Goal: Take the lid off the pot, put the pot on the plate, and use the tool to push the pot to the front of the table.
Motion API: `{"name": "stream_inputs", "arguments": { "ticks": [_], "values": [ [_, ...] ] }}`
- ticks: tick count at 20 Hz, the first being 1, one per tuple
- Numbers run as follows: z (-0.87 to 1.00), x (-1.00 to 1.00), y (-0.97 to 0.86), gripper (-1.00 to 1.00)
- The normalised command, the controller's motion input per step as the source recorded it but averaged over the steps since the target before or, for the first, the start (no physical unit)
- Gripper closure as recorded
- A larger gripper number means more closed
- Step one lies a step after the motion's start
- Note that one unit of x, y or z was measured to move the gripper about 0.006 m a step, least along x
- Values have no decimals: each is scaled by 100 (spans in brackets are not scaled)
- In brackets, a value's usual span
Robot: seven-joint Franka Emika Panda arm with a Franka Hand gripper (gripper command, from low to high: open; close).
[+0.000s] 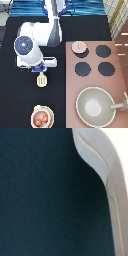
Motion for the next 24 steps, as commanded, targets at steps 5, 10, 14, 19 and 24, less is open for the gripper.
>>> {"name": "stream_inputs", "arguments": {
  "ticks": [5,10,14,19,24],
  "values": [
    [-69,-100,0,100],
    [-4,-90,1,-100],
    [100,-54,12,-100],
    [100,-63,22,-100],
    [100,-71,15,-100]
  ]
}}
